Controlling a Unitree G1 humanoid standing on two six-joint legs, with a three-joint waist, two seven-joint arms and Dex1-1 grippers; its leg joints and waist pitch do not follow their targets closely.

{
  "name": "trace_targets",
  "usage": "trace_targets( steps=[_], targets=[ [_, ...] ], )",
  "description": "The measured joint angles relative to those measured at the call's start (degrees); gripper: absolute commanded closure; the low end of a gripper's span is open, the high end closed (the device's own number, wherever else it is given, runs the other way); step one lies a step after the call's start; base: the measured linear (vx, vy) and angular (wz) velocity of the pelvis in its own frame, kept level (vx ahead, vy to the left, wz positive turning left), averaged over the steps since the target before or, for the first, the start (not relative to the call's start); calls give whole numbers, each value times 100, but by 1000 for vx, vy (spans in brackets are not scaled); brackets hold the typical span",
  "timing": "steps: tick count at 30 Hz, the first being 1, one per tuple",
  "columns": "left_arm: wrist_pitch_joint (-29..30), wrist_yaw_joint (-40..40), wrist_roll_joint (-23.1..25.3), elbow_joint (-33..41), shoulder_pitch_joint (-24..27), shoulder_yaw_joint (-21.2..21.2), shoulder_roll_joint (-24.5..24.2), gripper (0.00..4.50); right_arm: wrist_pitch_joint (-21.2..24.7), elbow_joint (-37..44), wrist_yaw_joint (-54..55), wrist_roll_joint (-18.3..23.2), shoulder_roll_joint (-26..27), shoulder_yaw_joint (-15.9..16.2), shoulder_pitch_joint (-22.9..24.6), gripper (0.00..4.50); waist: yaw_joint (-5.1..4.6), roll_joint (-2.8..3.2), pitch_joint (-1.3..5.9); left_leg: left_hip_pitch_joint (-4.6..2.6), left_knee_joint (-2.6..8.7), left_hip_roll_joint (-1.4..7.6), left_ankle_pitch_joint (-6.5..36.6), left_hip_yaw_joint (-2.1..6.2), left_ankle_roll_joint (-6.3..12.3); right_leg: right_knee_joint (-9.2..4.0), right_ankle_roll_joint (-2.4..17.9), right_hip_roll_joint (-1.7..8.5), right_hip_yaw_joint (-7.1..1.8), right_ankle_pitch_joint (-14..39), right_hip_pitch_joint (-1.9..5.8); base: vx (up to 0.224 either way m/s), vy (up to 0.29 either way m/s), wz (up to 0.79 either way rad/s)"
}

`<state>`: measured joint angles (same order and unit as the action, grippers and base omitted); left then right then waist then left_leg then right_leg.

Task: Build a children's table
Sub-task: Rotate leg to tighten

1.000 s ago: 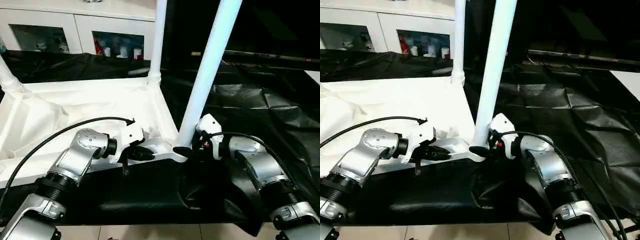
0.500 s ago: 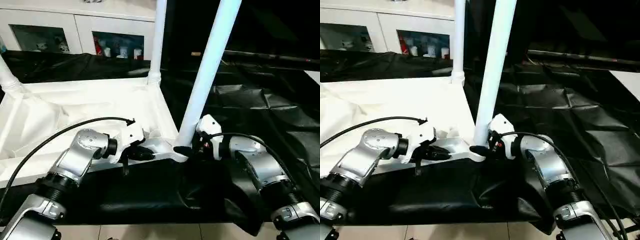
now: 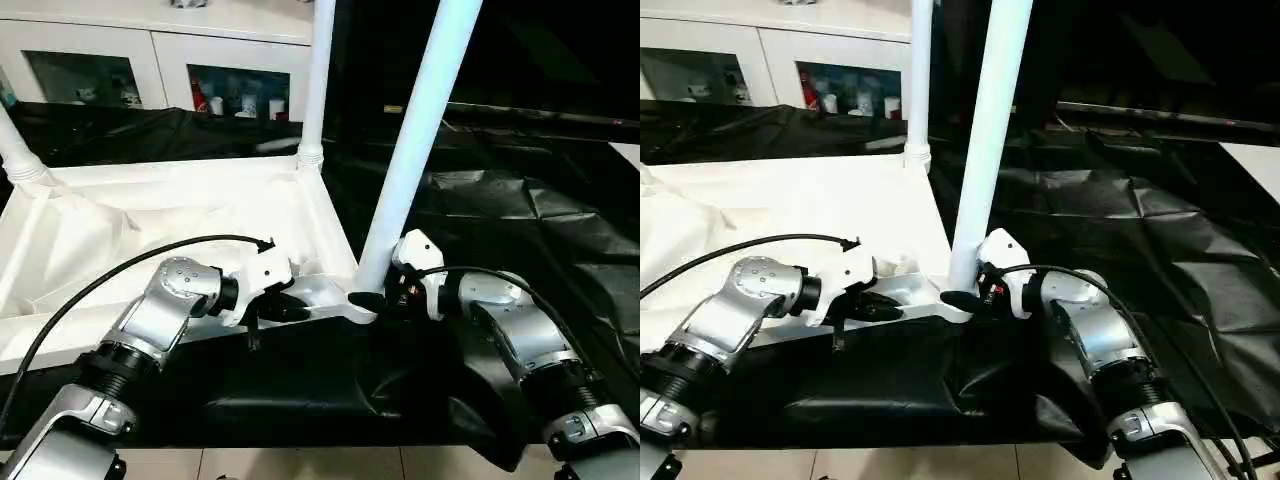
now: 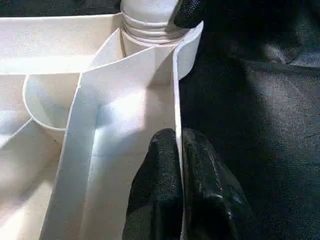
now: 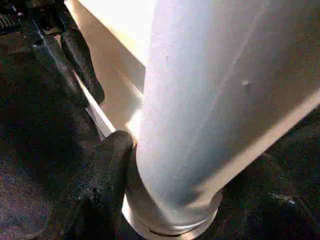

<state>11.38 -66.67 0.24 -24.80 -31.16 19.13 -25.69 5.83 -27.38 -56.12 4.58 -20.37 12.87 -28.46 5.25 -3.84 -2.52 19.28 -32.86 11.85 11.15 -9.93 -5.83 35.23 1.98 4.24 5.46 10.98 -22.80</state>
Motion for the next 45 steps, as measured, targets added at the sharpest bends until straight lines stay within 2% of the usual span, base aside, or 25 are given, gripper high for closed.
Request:
trace_targets(
  steps=[1, 2, 4, 7, 8, 10, 20, 27, 44, 45],
  targets=[
    [0, 0, 0, -8, -4, 0, 5, 444, 0, 0, -1, 1, -3, 0, 0, 204, 2, 0, 0, 0, 0, 0, 0, 0, 0, 0, 0, 0, 0, 0, 0, 0, 0, 0],
    [2, -3, -1, -17, -11, 0, 9, 449, 1, 0, -8, 5, -8, 0, 0, 172, 6, 1, -1, 0, 0, 0, 0, 0, 0, 0, 0, 0, 0, 0, 0, 0, 0, 0],
    [7, -15, -1, -20, -18, 5, 21, 450, 63, 4, -80, 47, -43, -5, -2, 140, 16, 2, -1, 2, 0, 0, 0, 0, 0, -2, 0, 1, 0, 0, 0, 0, 0, 0],
    [12, -23, -1, -24, -20, 6, 20, 450, 251, 33, -269, 97, -208, -21, -3, 124, 19, 1, 0, 2, 0, 0, 1, 0, 1, -3, 0, 1, 0, 0, 0, 0, 0, 0],
    [13, -23, -1, -24, -21, 6, 23, 450, 254, 35, -290, 88, -237, -19, 3, 104, 20, 1, 0, 2, 0, 0, 1, 0, 1, -2, 0, 0, 1, 0, 1, 0, 0, 0],
    [19, -23, -1, -27, -21, 1, 21, 450, 245, 35, -278, 24, -275, -7, 66, 92, 18, 1, 0, 1, 0, 0, 0, 0, 1, -1, 0, 0, 1, 0, 0, 0, 0, 0],
    [23, -34, -2, -46, -21, -20, 12, 450, 195, 5, -134, -61, -216, 21, 153, 92, -3, 1, 0, 2, -7, 0, 0, 1, 1, 3, 0, 0, 1, 0, 0, 0, 0, 0],
    [23, -45, -2, -44, -22, -19, 15, 450, 234, 27, -123, 63, -119, -110, 153, 92, -1, 2, 0, 2, -7, 1, 1, 1, 1, 2, 0, 0, 1, 0, 0, 0, 0, 0],
    [24, -53, -3, -41, -21, -19, 8, 450, 253, -49, -60, 207, 124, -173, 151, 92, -1, 2, 0, 2, -6, 1, 1, 1, 1, 3, 0, 0, 1, 0, 0, 0, 0, 0],
    [24, -53, -3, -41, -21, -19, 8, 450, 253, -52, -61, 210, 126, -177, 151, 108, -1, 2, 0, 2, -6, 1, 1, 1, 1, 3, 0, 0, 1, 0, 0, 0, 0, 0]
  ],
)
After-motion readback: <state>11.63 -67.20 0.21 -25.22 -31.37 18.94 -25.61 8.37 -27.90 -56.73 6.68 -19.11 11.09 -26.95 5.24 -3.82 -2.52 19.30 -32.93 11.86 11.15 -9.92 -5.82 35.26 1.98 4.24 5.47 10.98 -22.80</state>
